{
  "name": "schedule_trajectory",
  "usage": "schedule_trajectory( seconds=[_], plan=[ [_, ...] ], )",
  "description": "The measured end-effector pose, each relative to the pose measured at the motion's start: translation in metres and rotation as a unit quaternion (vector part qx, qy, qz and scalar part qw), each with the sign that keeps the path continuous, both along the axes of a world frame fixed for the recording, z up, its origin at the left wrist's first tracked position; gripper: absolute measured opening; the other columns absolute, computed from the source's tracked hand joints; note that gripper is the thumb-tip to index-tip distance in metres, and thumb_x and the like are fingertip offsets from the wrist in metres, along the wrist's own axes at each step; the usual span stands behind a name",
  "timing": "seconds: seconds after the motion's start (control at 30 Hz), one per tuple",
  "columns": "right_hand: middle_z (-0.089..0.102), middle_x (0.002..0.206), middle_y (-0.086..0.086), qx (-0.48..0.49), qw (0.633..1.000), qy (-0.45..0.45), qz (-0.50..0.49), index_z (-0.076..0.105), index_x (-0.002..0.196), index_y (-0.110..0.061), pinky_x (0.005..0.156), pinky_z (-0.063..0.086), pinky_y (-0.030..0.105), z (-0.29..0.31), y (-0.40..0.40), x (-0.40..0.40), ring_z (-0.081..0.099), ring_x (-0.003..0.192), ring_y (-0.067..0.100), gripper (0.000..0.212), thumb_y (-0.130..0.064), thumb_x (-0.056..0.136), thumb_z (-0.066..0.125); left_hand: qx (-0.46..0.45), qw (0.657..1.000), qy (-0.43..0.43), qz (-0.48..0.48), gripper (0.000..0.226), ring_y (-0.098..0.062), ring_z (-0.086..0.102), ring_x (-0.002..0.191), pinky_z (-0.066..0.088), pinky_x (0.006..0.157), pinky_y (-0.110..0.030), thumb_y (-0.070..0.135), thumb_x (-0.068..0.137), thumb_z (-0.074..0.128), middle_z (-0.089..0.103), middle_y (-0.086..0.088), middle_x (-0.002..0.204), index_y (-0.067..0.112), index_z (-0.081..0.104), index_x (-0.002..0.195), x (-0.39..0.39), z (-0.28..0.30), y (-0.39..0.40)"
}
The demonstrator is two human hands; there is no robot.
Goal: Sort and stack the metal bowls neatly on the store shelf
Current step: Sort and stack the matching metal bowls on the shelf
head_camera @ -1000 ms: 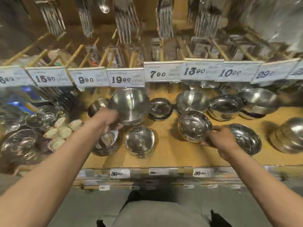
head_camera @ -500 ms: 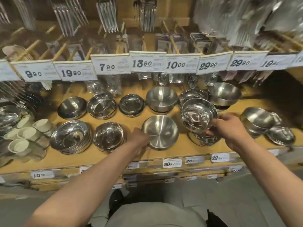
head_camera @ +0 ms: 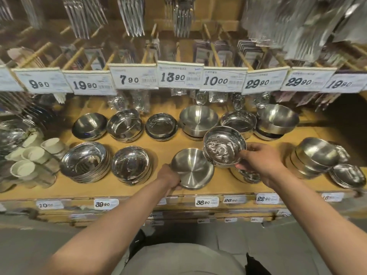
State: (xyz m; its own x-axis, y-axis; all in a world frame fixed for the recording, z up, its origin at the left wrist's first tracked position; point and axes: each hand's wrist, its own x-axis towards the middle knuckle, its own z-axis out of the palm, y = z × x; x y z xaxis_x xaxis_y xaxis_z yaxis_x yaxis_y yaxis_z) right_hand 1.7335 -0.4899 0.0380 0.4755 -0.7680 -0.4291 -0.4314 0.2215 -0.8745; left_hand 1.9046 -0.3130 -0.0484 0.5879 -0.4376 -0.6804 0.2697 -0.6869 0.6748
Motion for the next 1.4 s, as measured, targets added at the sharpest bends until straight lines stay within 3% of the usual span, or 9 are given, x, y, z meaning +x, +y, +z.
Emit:
schedule_trajectory(
  seconds=[0.1, 0.23, 0.33, 0.43, 0.6, 0.73, 0.93, 1.17, 1.4],
  plan=[
    [0.079, 0.085, 0.007, 0.025, 0.999, -0.018, 0.03, 0.069, 0.1, -0.016, 0.054, 0.059, 0.022, 0.004, 0.005, 0.021, 0.076, 0.071, 0.019, 0.02, 0.001, 0.091, 0.065, -0.018, 0.999, 0.018, -0.036, 0.039, -0.028, 0.072, 0.097, 0.062, 0.084, -0.037, 0.012, 0.096, 0.067, 0.069, -0.017, 0.116, 0.001, 0.054, 0.131, 0.003, 0.01, 0.006],
    [0.078, 0.08, 0.006, 0.018, 0.998, -0.01, 0.066, 0.069, 0.103, -0.011, 0.055, 0.061, 0.025, 0.007, 0.016, 0.056, 0.075, 0.067, 0.022, 0.019, 0.003, 0.091, 0.064, -0.011, 0.988, -0.085, -0.13, 0.02, -0.016, 0.059, 0.069, 0.056, 0.065, -0.029, 0.021, 0.099, 0.06, 0.059, 0.004, 0.079, 0.026, 0.053, 0.08, 0.014, 0.04, 0.027],
    [0.078, 0.08, 0.008, -0.002, 0.994, -0.004, 0.107, 0.071, 0.103, -0.012, 0.063, 0.064, 0.032, 0.01, 0.029, 0.085, 0.073, 0.064, 0.023, 0.021, 0.003, 0.09, 0.065, -0.048, 0.989, -0.119, -0.075, 0.007, -0.01, 0.072, 0.071, 0.059, 0.061, -0.025, 0.024, 0.096, 0.061, 0.069, 0.004, 0.089, 0.027, 0.061, 0.09, 0.039, 0.067, 0.052],
    [0.076, 0.088, 0.014, -0.006, 0.987, 0.001, 0.162, 0.071, 0.101, -0.009, 0.077, 0.062, 0.044, 0.013, 0.05, 0.116, 0.07, 0.071, 0.027, 0.016, 0.002, 0.089, 0.066, -0.084, 0.988, -0.116, 0.06, 0.014, -0.029, 0.072, 0.099, 0.06, 0.088, -0.041, 0.025, 0.1, 0.057, 0.073, -0.013, 0.106, 0.017, 0.068, 0.105, 0.074, 0.092, 0.082],
    [0.066, 0.071, 0.008, -0.05, 0.964, 0.013, 0.261, 0.069, 0.099, -0.002, 0.04, 0.048, 0.018, 0.013, 0.09, 0.165, 0.06, 0.046, 0.011, 0.017, 0.005, 0.084, 0.07, -0.119, 0.982, -0.047, 0.14, 0.031, -0.02, 0.068, 0.092, 0.058, 0.07, -0.026, 0.032, 0.102, 0.057, 0.072, -0.012, 0.106, 0.007, 0.066, 0.117, 0.114, 0.108, 0.124],
    [0.065, 0.085, 0.02, -0.043, 0.954, 0.005, 0.298, 0.066, 0.103, 0.008, 0.05, 0.048, 0.026, 0.003, 0.113, 0.19, 0.061, 0.066, 0.026, 0.018, 0.005, 0.085, 0.068, -0.109, 0.988, -0.065, 0.093, 0.011, -0.017, 0.068, 0.077, 0.058, 0.072, -0.024, 0.012, 0.097, 0.063, 0.07, -0.011, 0.087, 0.004, 0.067, 0.091, 0.118, 0.099, 0.143],
    [0.064, 0.079, 0.018, -0.067, 0.952, 0.017, 0.297, 0.068, 0.087, -0.003, 0.064, 0.057, 0.038, -0.016, 0.129, 0.209, 0.061, 0.067, 0.026, 0.004, 0.0, 0.084, 0.068, -0.035, 0.984, -0.145, 0.094, 0.034, -0.023, 0.056, 0.065, 0.051, 0.077, -0.038, 0.01, 0.087, 0.07, 0.06, -0.012, 0.066, 0.017, 0.058, 0.056, 0.128, 0.082, 0.15],
    [0.073, 0.072, 0.007, -0.062, 0.971, 0.035, 0.23, 0.074, 0.075, -0.012, 0.084, 0.058, 0.057, -0.037, 0.133, 0.209, 0.073, 0.074, 0.031, 0.008, -0.017, 0.081, 0.075, -0.022, 0.984, -0.16, 0.077, 0.016, -0.036, 0.071, 0.091, 0.057, 0.092, -0.054, 0.007, 0.089, 0.072, 0.074, -0.025, 0.096, -0.008, 0.072, 0.092, 0.14, 0.061, 0.145],
    [0.075, 0.088, 0.002, -0.076, 0.976, 0.045, 0.197, 0.074, 0.114, -0.014, 0.048, 0.055, 0.018, -0.045, 0.142, 0.202, 0.068, 0.05, 0.004, 0.03, -0.019, 0.085, 0.078, -0.001, 0.984, -0.168, 0.065, 0.016, -0.035, 0.067, 0.111, 0.053, 0.101, -0.049, 0.005, 0.093, 0.065, 0.073, -0.016, 0.111, 0.005, 0.073, 0.107, 0.148, 0.052, 0.143]
  ],
)
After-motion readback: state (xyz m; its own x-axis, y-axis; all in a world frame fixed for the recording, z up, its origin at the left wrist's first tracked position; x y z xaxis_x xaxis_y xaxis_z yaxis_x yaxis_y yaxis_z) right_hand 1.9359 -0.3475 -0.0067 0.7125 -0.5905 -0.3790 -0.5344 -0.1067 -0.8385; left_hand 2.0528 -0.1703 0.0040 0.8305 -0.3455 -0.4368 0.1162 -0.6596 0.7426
